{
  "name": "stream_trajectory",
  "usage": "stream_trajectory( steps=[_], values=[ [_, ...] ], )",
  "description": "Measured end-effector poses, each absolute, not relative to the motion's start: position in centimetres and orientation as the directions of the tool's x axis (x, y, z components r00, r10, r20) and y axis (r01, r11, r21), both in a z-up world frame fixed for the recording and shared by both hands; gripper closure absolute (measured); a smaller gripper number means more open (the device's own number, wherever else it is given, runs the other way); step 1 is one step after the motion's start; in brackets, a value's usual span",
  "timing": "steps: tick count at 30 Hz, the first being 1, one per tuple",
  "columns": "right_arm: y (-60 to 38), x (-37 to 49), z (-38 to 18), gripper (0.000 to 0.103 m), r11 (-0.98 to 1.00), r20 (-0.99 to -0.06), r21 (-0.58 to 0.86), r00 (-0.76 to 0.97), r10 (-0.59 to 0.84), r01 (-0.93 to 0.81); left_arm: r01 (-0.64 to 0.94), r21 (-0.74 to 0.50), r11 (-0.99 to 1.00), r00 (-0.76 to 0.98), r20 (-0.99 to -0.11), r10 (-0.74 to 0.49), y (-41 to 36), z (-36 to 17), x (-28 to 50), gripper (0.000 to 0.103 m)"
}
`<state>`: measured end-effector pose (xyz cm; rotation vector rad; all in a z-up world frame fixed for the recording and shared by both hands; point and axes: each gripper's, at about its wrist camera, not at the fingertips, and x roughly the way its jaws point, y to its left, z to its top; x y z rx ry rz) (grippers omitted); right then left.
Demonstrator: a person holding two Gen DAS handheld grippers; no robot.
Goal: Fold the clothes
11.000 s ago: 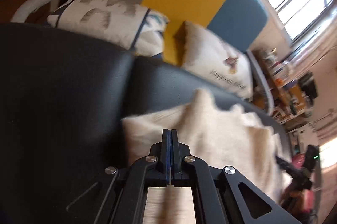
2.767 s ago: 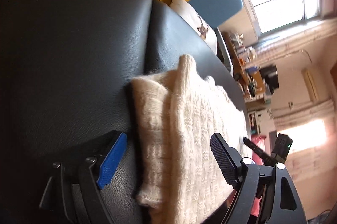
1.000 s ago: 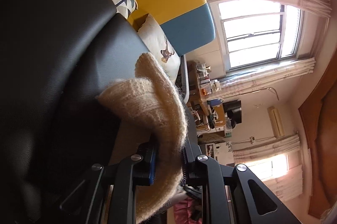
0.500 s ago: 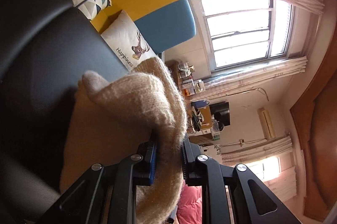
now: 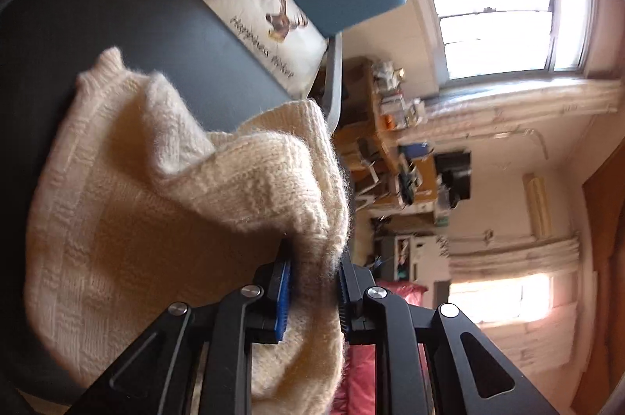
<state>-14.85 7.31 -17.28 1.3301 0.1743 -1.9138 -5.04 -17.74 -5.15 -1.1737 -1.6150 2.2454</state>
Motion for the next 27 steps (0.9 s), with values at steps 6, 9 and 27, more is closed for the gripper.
stream_trajectory(
  steps=[6, 9, 27],
  values=[
    [8.0, -15.2, -17.6, 0.065, -0.679, -0.815, 0.362, -0.137, -0.563, 0.639, 0.389, -0.787, -0.478, -0.601, -0.61, 0.516, -14.2, -8.8, -8.0, 0.083],
    [8.5, -15.5, -17.8, 0.065, -0.669, -0.791, 0.406, -0.127, -0.598, 0.623, 0.417, -0.771, -0.481, -0.547, -0.635, 0.546, -12.5, -10.7, -9.1, 0.081],
    [13.3, -13.0, -11.4, 0.067, -0.593, -0.69, 0.385, -0.206, -0.694, 0.707, 0.081, -0.74, -0.668, -0.623, -0.561, 0.545, -18.1, -1.6, -0.2, 0.051]
  ],
)
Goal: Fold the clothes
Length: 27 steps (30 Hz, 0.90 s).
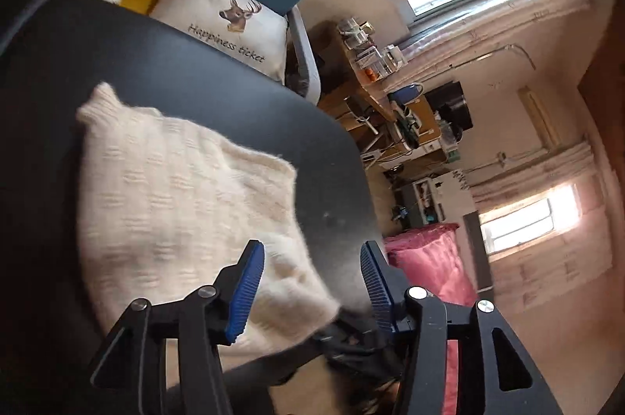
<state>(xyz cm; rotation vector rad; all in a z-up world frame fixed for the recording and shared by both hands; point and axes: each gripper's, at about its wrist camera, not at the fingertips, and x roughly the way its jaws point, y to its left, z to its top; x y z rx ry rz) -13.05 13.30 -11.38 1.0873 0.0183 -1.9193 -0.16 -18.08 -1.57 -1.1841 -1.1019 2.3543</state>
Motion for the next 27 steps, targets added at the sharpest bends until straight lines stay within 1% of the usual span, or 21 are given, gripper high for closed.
stream_trajectory(
  steps=[1, 3, 5, 7, 10, 13, 15, 20, 21, 22, 23, 25, 26, 27],
  values=[
    [13.4, -12.8, -9.8, 0.067, -0.571, -0.679, 0.378, -0.202, -0.706, 0.729, 0.046, -0.699, -0.714, -0.624, -0.578, 0.526, -18.7, -1.7, 1.5, 0.051],
    [13.3, -12.3, -6.7, 0.063, -0.525, -0.663, 0.359, -0.185, -0.725, 0.772, -0.044, -0.556, -0.83, -0.625, -0.632, 0.457, -18.2, -2.0, 4.7, 0.051],
    [12.2, -11.9, -4.0, 0.062, -0.469, -0.668, 0.331, -0.148, -0.729, 0.819, -0.13, -0.459, -0.879, -0.598, -0.671, 0.439, -17.1, -3.4, 6.9, 0.051],
    [10.5, -12.2, -2.4, 0.061, -0.432, -0.698, 0.322, -0.097, -0.709, 0.843, -0.215, -0.383, -0.898, -0.564, -0.703, 0.434, -15.9, -5.0, 8.7, 0.051],
    [7.9, -12.7, -1.6, 0.061, -0.393, -0.76, 0.327, -0.008, -0.65, 0.86, -0.315, -0.214, -0.925, -0.545, -0.757, 0.361, -13.0, -7.5, 9.5, 0.051],
    [5.2, -13.1, -2.2, 0.061, -0.36, -0.821, 0.333, 0.08, -0.566, 0.871, -0.37, -0.154, -0.916, -0.541, -0.766, 0.347, -11.4, -9.0, 9.4, 0.051],
    [3.4, -13.6, -3.0, 0.061, -0.342, -0.853, 0.337, 0.131, -0.506, 0.877, -0.373, -0.143, -0.917, -0.537, -0.773, 0.339, -11.1, -9.7, 8.9, 0.051],
    [0.8, -14.2, -6.5, 0.061, -0.355, -0.898, 0.369, 0.23, -0.376, 0.859, -0.37, -0.151, -0.916, -0.524, -0.78, 0.341, -11.6, -11.9, 7.7, 0.051],
    [0.6, -14.0, -7.1, 0.061, -0.358, -0.903, 0.368, 0.239, -0.357, 0.858, -0.375, -0.132, -0.918, -0.526, -0.785, 0.328, -11.6, -12.3, 7.6, 0.051],
    [0.4, -13.9, -7.7, 0.063, -0.364, -0.909, 0.361, 0.237, -0.344, 0.859, -0.38, -0.114, -0.918, -0.526, -0.789, 0.316, -11.6, -12.5, 7.6, 0.052],
    [0.4, -13.7, -8.3, 0.076, -0.371, -0.915, 0.347, 0.224, -0.337, 0.861, -0.4, -0.094, -0.911, -0.523, -0.793, 0.312, -11.5, -12.8, 7.8, 0.054],
    [0.5, -13.2, -9.5, 0.091, -0.406, -0.925, 0.332, 0.21, -0.315, 0.852, -0.441, -0.001, -0.897, -0.547, -0.792, 0.27, -11.1, -13.1, 8.2, 0.071],
    [0.8, -12.6, -9.8, 0.093, -0.408, -0.916, 0.355, 0.225, -0.333, 0.841, -0.455, 0.026, -0.89, -0.551, -0.793, 0.259, -11.2, -13.2, 8.2, 0.086],
    [1.2, -12.1, -10.0, 0.093, -0.406, -0.898, 0.392, 0.249, -0.362, 0.825, -0.468, 0.052, -0.882, -0.556, -0.793, 0.248, -11.2, -13.4, 8.3, 0.088]
  ],
)
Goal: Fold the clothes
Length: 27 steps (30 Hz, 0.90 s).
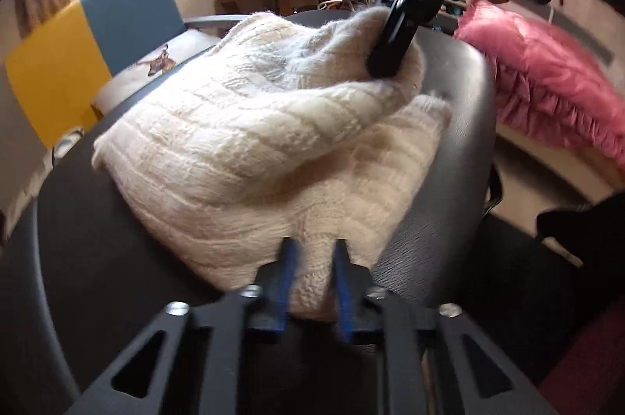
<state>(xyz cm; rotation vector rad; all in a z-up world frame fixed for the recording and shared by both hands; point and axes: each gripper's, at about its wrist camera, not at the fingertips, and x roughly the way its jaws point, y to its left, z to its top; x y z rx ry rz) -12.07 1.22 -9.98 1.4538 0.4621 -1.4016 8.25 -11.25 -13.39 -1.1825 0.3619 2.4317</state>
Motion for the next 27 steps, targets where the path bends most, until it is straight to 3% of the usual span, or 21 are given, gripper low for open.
stream_trajectory(
  steps=[7, 13, 16, 22, 23, 25, 26, 27],
  values=[
    [7.8, -10.9, -4.4, 0.095, -0.351, -0.727, 0.554, 0.232, -0.646, 0.755, -0.553, 0.13, -0.823, -0.536, -0.812, 0.231, -13.6, -12.8, 8.7, 0.093],
    [9.1, -6.4, -14.2, 0.095, -0.461, -0.78, 0.577, 0.286, -0.556, 0.675, -0.574, 0.081, -0.815, -0.487, -0.833, 0.261, -15.5, -12.8, 9.9, 0.093],
    [10.3, -5.5, -16.5, 0.091, -0.507, -0.739, 0.619, 0.227, -0.635, 0.6, -0.576, 0.089, -0.812, -0.487, -0.835, 0.254, -15.2, -12.9, 10.5, 0.093],
    [13.4, -4.3, -12.8, 0.071, -0.579, -0.716, 0.539, -0.03, -0.698, 0.612, -0.59, 0.133, -0.796, -0.493, -0.841, 0.225, -14.7, -12.6, 10.6, 0.092],
    [13.8, -4.4, -12.1, 0.06, -0.593, -0.712, 0.518, -0.074, -0.699, 0.617, -0.59, 0.126, -0.798, -0.495, -0.837, 0.233, -14.6, -12.3, 10.5, 0.092],
    [14.8, -5.2, -10.9, 0.051, -0.627, -0.692, 0.504, -0.156, -0.705, 0.594, -0.583, 0.126, -0.803, -0.505, -0.83, 0.236, -14.4, -12.0, 10.2, 0.092],
    [15.2, -5.7, -10.6, 0.037, -0.644, -0.677, 0.518, -0.189, -0.711, 0.564, -0.584, 0.12, -0.803, -0.502, -0.831, 0.241, -14.3, -11.9, 10.1, 0.091],
    [15.5, -6.3, -10.5, 0.031, -0.667, -0.671, 0.524, -0.226, -0.706, 0.53, -0.585, 0.118, -0.802, -0.497, -0.834, 0.24, -14.1, -11.9, 10.0, 0.091]
  ],
)
